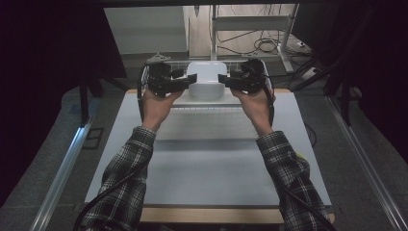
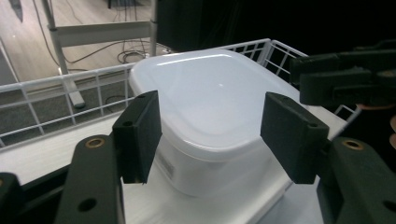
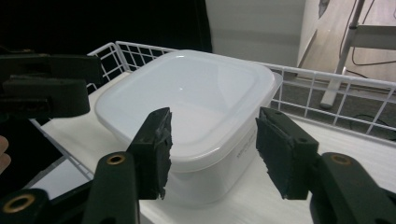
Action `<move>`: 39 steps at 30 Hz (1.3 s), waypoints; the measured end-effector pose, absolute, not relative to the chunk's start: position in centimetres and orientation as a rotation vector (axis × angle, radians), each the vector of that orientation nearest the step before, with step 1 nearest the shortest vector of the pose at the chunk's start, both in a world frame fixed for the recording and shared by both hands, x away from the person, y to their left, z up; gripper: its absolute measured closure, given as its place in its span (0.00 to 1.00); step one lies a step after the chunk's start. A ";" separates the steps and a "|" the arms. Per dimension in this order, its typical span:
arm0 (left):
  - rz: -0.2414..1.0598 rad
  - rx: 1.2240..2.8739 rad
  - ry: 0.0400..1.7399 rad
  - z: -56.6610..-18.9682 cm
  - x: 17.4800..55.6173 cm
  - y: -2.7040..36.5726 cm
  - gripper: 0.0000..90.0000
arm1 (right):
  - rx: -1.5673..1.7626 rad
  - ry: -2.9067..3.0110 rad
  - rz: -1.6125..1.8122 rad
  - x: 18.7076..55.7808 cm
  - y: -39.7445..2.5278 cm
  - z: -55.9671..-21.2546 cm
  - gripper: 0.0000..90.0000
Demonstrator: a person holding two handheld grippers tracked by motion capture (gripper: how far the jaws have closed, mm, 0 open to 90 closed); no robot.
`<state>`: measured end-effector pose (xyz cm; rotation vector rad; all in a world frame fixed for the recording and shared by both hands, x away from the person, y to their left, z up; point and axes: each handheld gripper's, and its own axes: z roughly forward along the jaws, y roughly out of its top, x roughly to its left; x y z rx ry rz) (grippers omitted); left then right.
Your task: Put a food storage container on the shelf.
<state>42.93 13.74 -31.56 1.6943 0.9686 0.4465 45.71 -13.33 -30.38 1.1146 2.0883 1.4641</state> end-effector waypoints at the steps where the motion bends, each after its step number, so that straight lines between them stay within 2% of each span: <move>1: 0.451 1.704 0.959 -31.5 42.7 13.7 0.40 | 1.108 2.094 1.468 45.6 -13.4 -30.3 0.48; 21: 0.456 1.766 0.868 -33.3 38.1 14.5 0.17 | 1.005 2.167 1.479 42.1 -14.4 -31.7 0.31; 39: 0.414 1.792 0.862 -36.3 34.5 15.2 0.07 | 0.950 2.233 1.474 38.9 -15.4 -33.8 0.20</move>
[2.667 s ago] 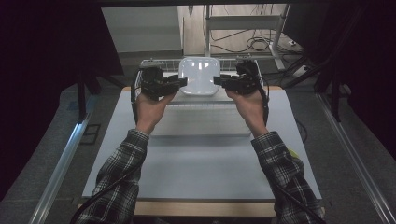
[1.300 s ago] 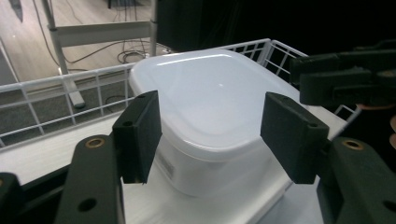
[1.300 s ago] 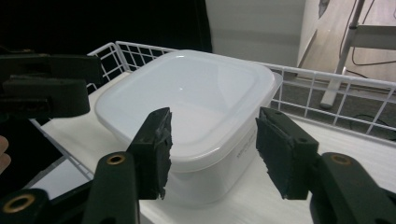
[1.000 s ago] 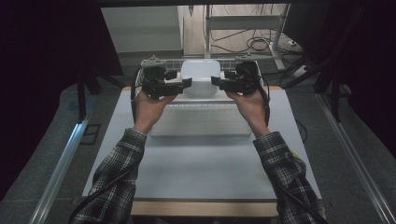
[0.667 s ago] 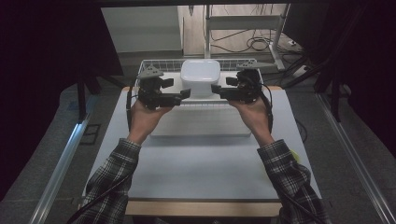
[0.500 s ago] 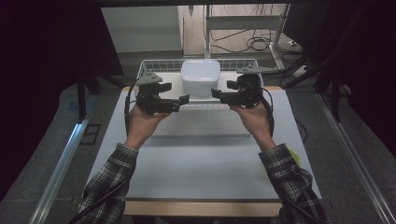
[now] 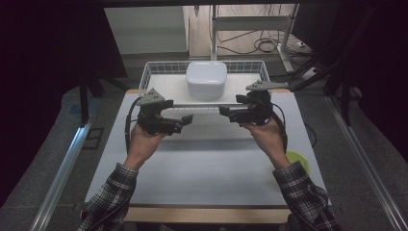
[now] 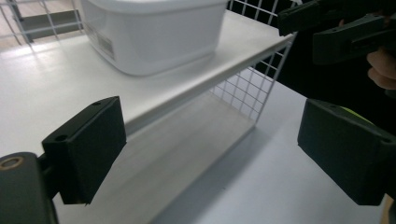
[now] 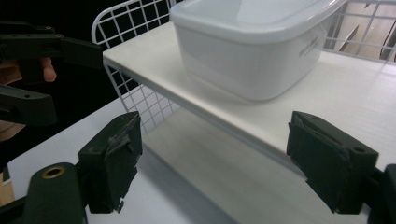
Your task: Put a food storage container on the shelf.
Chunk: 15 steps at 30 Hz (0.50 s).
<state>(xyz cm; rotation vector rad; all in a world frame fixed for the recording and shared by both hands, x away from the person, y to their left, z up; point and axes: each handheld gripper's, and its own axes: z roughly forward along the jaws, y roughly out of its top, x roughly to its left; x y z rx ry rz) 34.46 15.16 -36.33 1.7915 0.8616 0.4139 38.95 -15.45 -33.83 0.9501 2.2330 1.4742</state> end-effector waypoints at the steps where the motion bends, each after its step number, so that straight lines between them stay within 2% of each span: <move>1: 0.412 1.794 0.859 -36.5 34.2 15.2 0.07 | 0.945 2.236 1.475 38.7 -15.5 -34.0 0.19; 15: 0.474 1.839 0.812 -39.2 31.0 15.4 0.03 | 0.891 2.300 1.458 35.6 -16.5 -36.4 0.11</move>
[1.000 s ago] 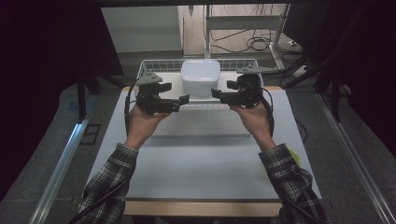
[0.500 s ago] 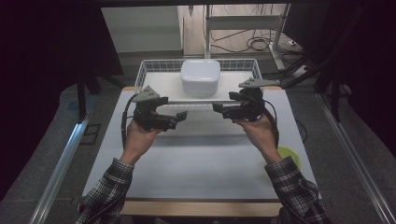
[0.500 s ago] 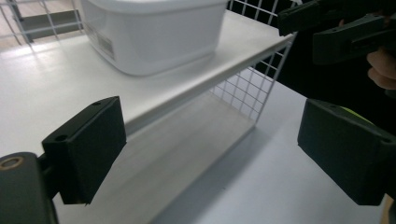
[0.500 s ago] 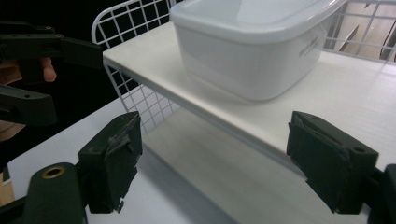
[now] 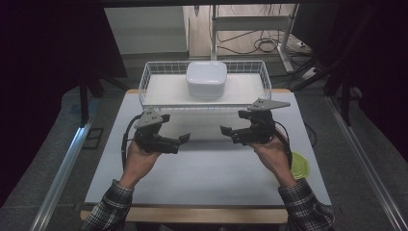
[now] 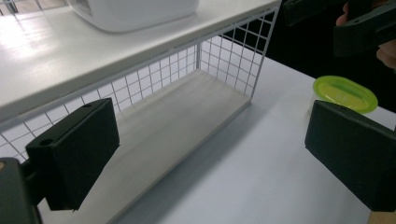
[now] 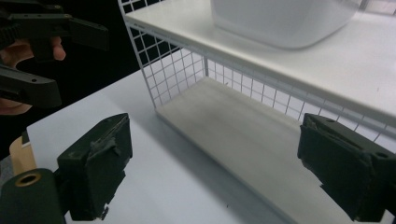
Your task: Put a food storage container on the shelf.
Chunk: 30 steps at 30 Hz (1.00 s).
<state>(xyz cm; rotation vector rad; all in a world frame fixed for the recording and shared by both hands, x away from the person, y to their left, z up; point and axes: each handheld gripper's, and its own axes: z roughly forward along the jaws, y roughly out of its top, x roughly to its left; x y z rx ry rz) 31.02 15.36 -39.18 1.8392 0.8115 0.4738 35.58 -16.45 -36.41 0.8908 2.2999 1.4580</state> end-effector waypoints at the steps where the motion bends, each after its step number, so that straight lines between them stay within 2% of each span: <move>1: 0.482 1.843 0.807 -39.4 30.8 15.4 0.03 | 0.890 2.301 1.454 35.4 -16.6 -36.6 0.10; 14: 0.516 1.915 0.753 -42.2 28.5 15.5 0.03 | 0.815 2.350 1.390 33.4 -17.9 -39.5 0.02; 25: 0.463 1.898 0.753 -44.9 26.7 16.0 0.05 | 0.814 2.352 1.391 32.0 -18.5 -41.9 0.03; 30: 0.450 1.881 0.806 -46.6 26.1 16.6 0.05 | 0.862 2.356 1.382 31.4 -18.8 -43.3 0.04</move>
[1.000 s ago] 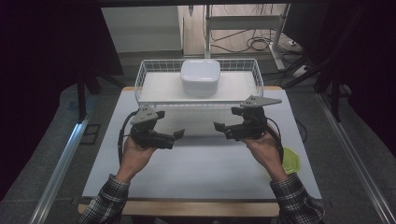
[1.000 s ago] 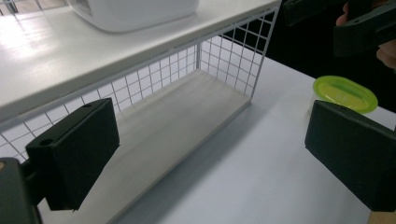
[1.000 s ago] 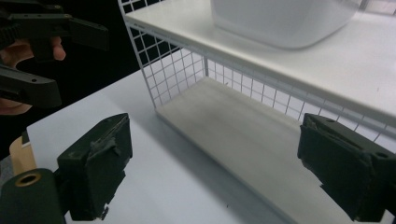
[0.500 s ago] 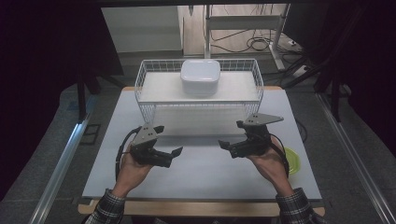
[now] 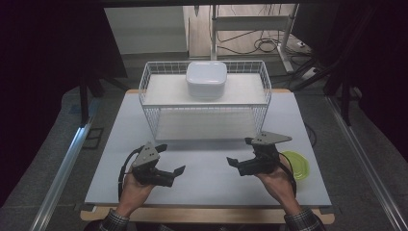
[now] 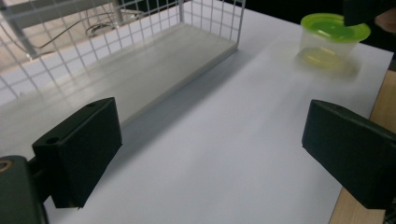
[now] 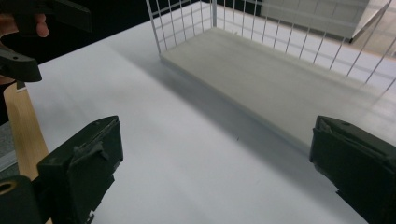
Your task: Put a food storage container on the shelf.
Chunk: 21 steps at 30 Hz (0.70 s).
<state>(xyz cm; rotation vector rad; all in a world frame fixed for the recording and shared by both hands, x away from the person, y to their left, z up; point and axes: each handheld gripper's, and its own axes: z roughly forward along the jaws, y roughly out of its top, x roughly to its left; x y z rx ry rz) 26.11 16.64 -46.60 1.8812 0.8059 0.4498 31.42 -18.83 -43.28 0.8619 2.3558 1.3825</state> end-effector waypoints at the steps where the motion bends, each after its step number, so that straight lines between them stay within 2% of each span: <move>1: 0.435 1.871 0.818 -46.9 26.0 16.8 0.05 | 0.875 2.354 1.376 31.3 -18.9 -43.5 0.04; 5: 0.389 1.857 0.858 -48.1 25.6 17.4 0.05 | 0.908 2.352 1.353 30.7 -19.0 -44.7 0.04; 21: 0.468 1.919 0.898 -50.4 23.4 18.1 0.04 | 0.917 2.385 1.280 29.2 -19.2 -48.0 0.02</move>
